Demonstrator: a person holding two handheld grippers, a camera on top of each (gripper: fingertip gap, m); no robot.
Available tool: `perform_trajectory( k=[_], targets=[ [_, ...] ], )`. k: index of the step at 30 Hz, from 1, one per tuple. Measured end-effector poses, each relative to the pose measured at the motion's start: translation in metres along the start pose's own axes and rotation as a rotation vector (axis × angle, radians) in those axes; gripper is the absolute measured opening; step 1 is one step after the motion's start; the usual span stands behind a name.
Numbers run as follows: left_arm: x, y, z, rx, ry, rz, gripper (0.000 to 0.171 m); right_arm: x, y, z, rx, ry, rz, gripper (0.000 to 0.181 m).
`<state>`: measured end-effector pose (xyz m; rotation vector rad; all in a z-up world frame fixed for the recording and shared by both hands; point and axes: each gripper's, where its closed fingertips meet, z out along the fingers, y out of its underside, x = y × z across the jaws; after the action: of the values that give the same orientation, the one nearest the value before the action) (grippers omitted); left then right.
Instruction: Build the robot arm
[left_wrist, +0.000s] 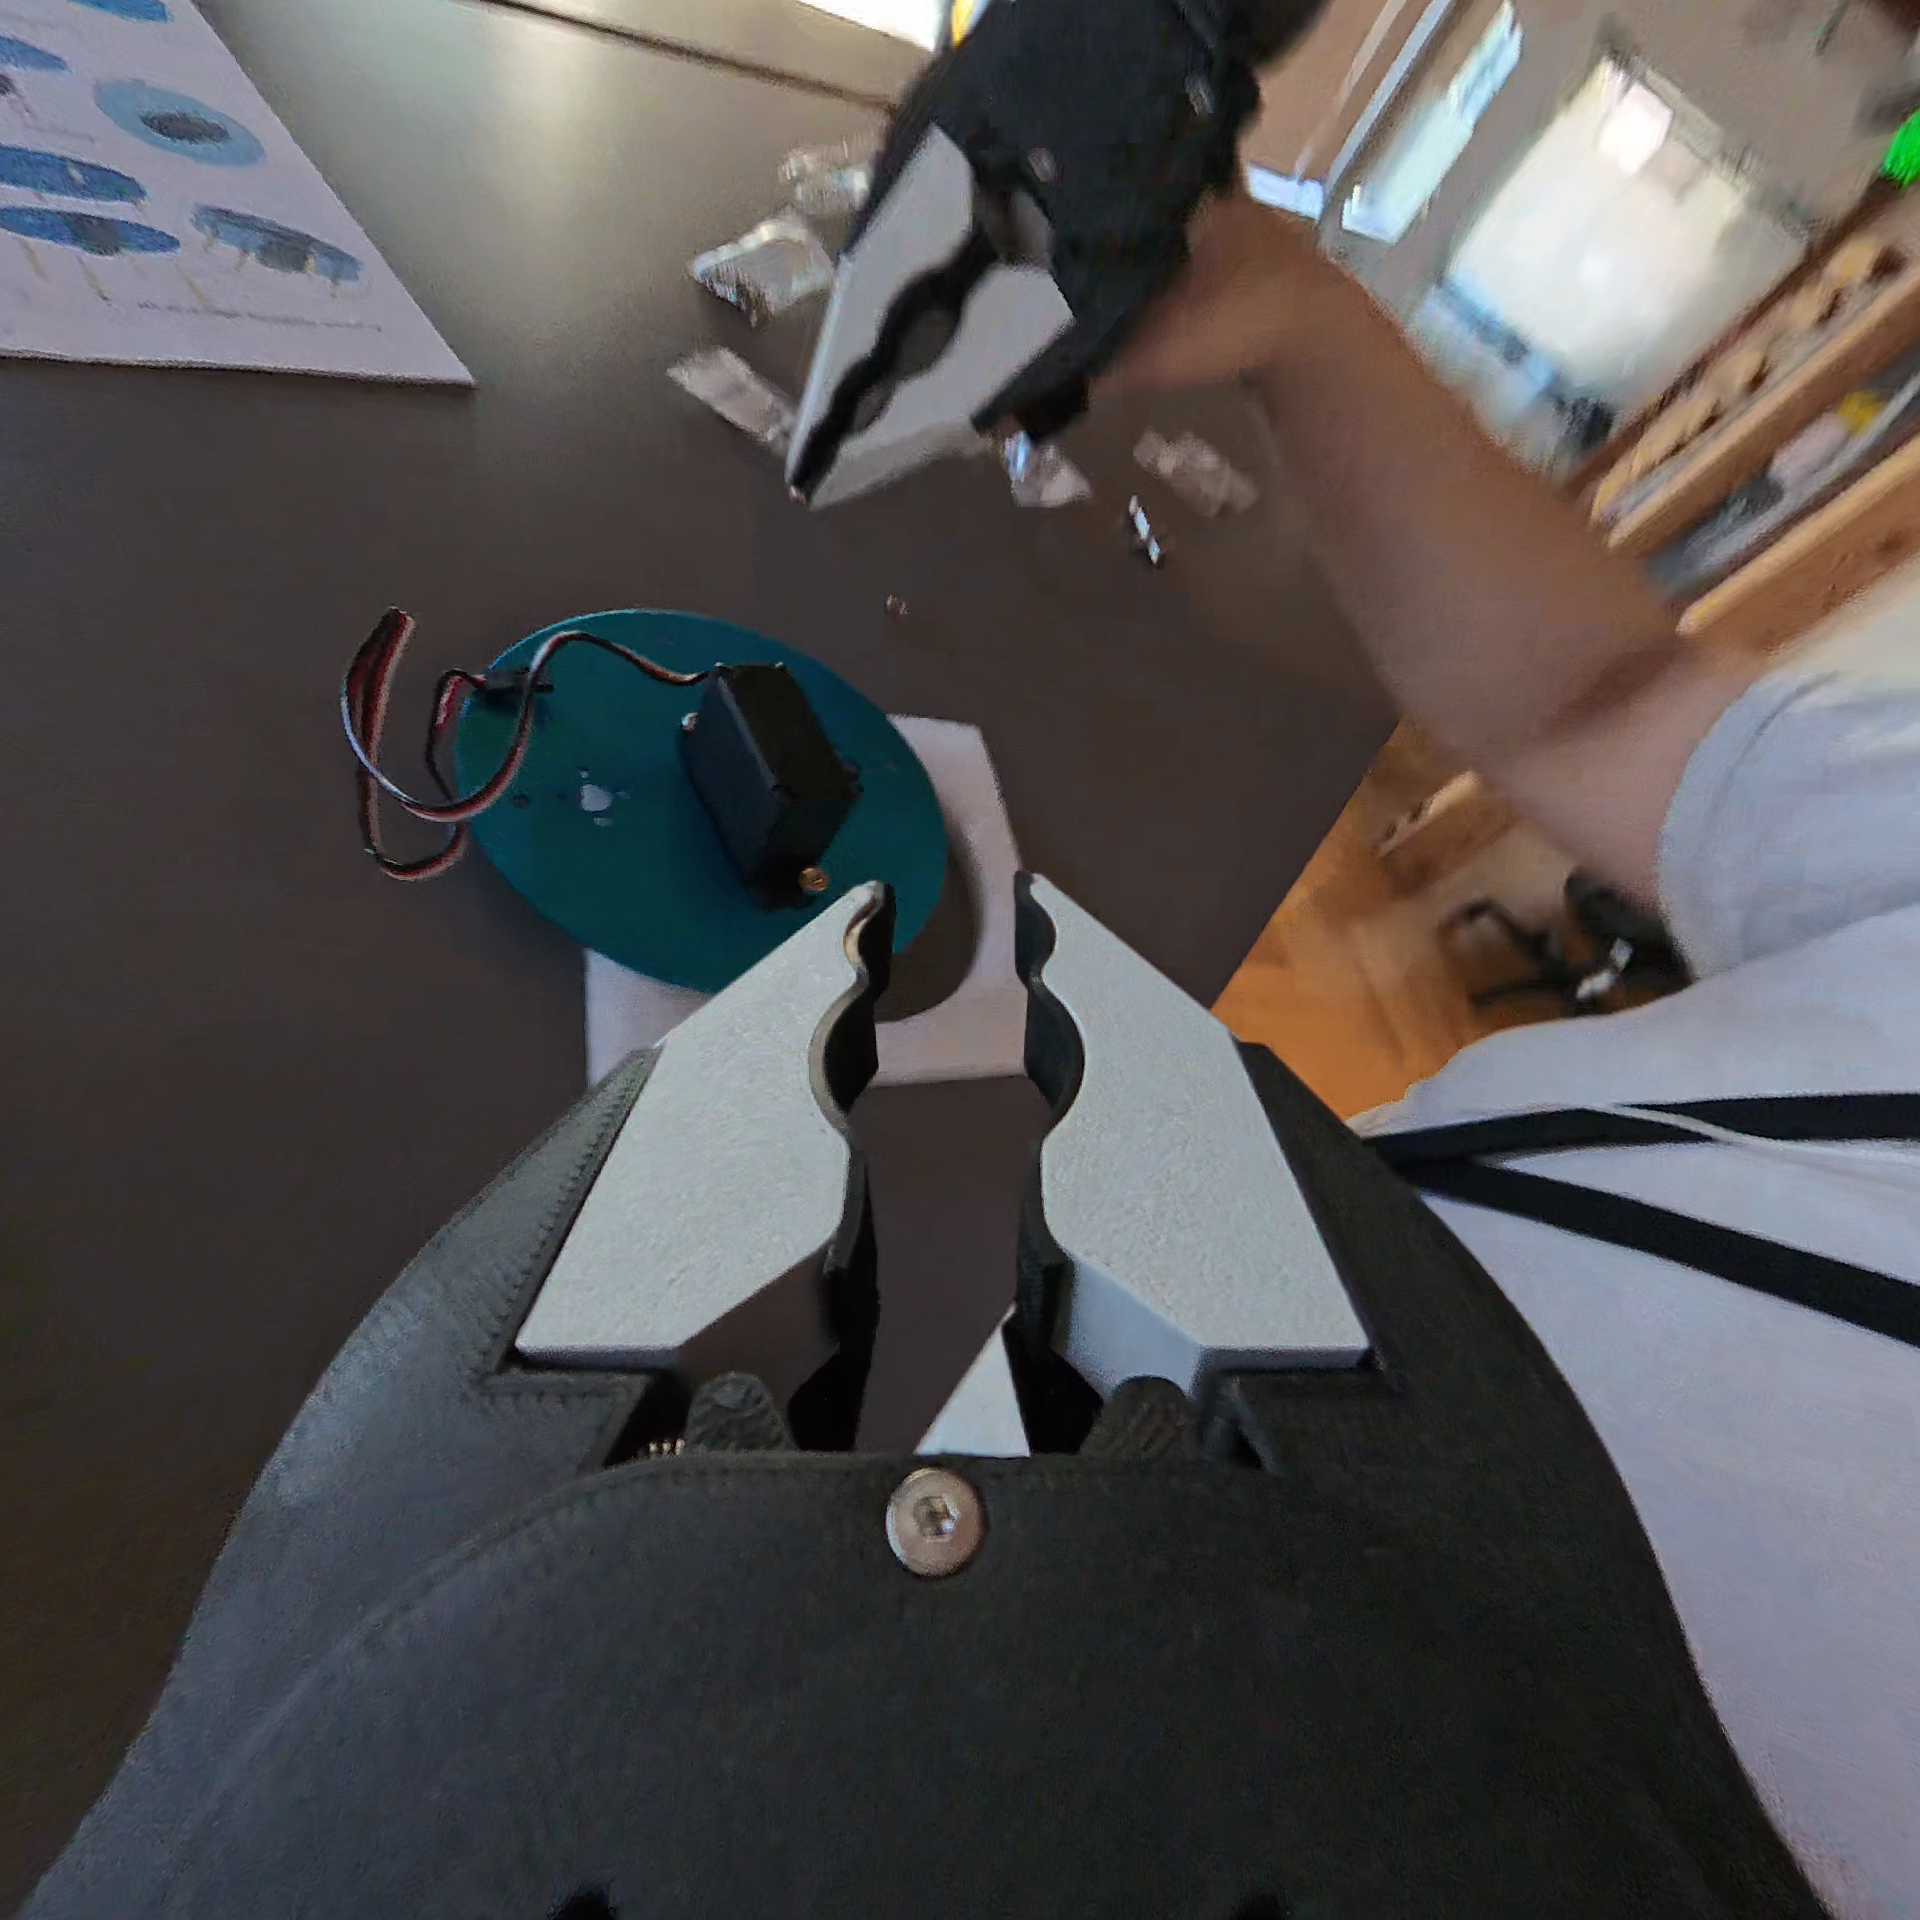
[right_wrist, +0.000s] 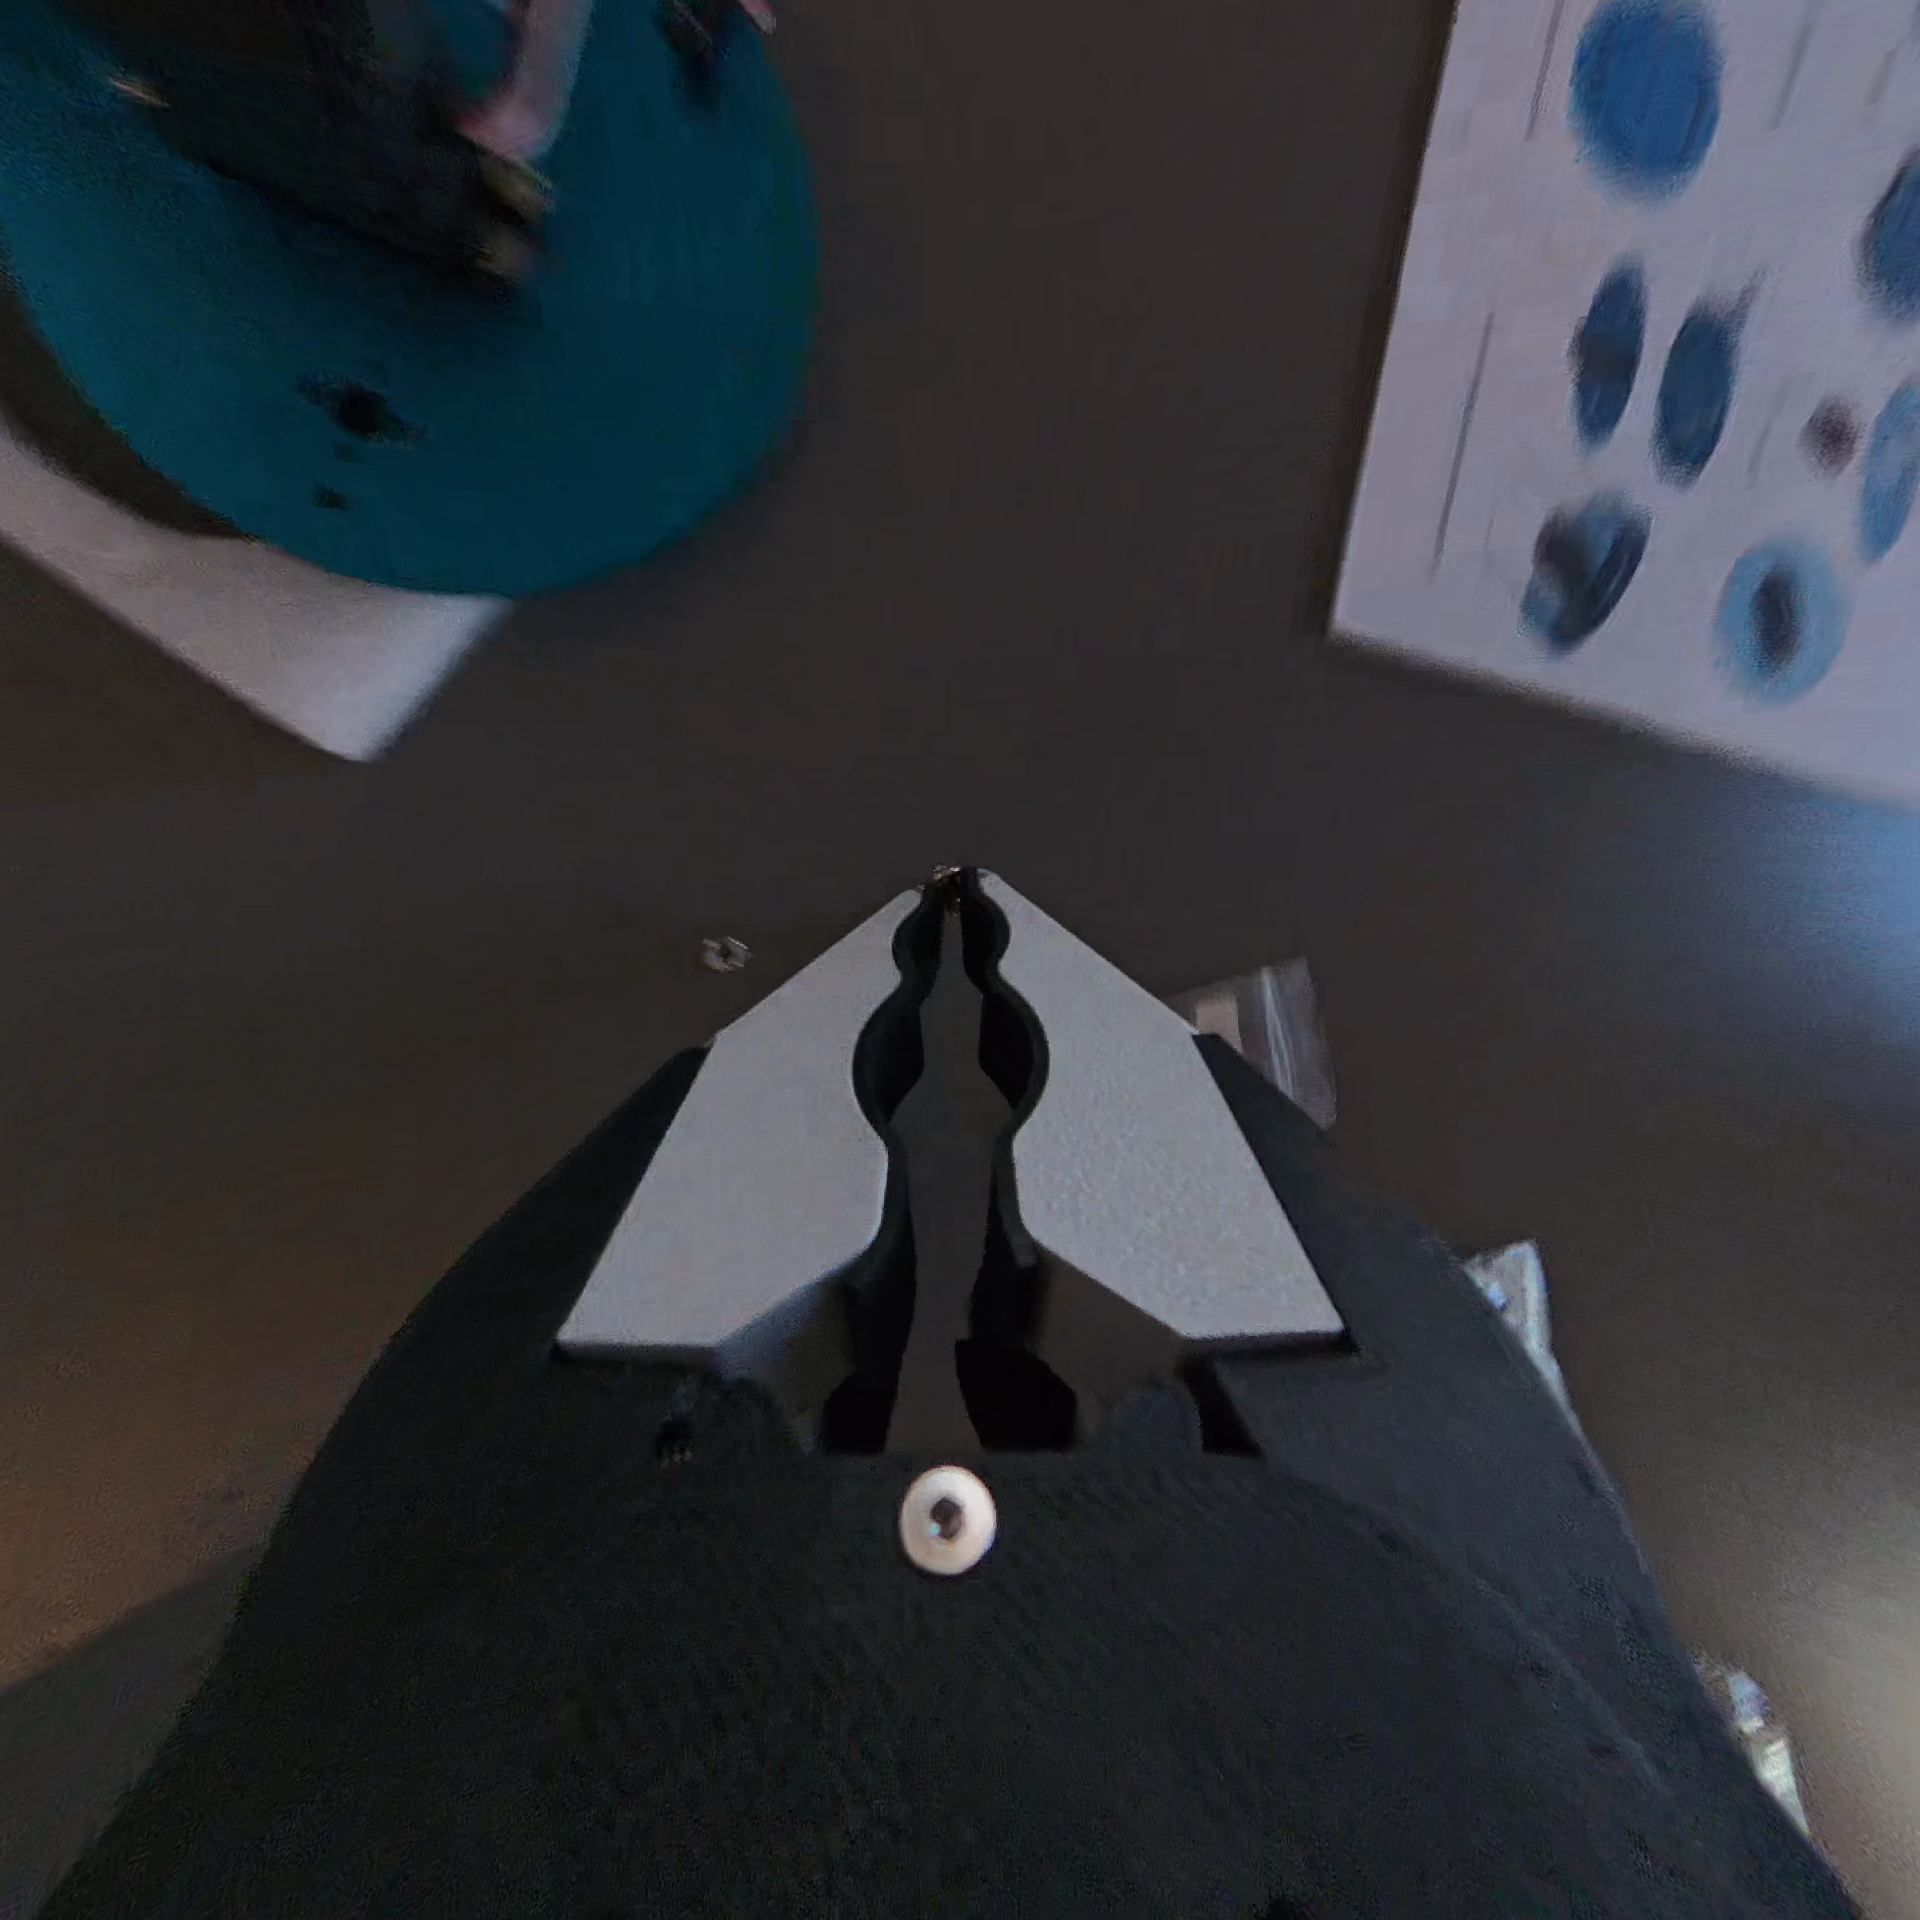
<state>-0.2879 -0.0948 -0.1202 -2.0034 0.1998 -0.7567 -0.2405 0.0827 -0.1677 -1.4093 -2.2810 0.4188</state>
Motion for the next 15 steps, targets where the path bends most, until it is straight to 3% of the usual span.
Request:
perform_trajectory(
  k=[4, 8, 11, 15],
  targets=[
    [0.012, -0.008, -0.006, 0.163, -0.033, -0.153, 0.025, -0.044, -0.054, -0.036, 0.28, 0.219, -0.328, 0.002],
    [0.034, -0.024, 0.001, 0.309, 0.046, -0.228, 0.025, -0.103, -0.095, -0.054, 0.511, 0.318, -0.564, 0.002],
    [0.05, -0.033, 0.01, 0.316, 0.097, -0.137, 0.024, -0.121, -0.108, -0.055, 0.591, 0.299, -0.584, 0.001],
    [0.043, -0.03, 0.018, 0.24, -0.038, 0.054, 0.025, -0.123, -0.118, -0.062, 0.663, 0.241, -0.475, 0.001]
  ],
)
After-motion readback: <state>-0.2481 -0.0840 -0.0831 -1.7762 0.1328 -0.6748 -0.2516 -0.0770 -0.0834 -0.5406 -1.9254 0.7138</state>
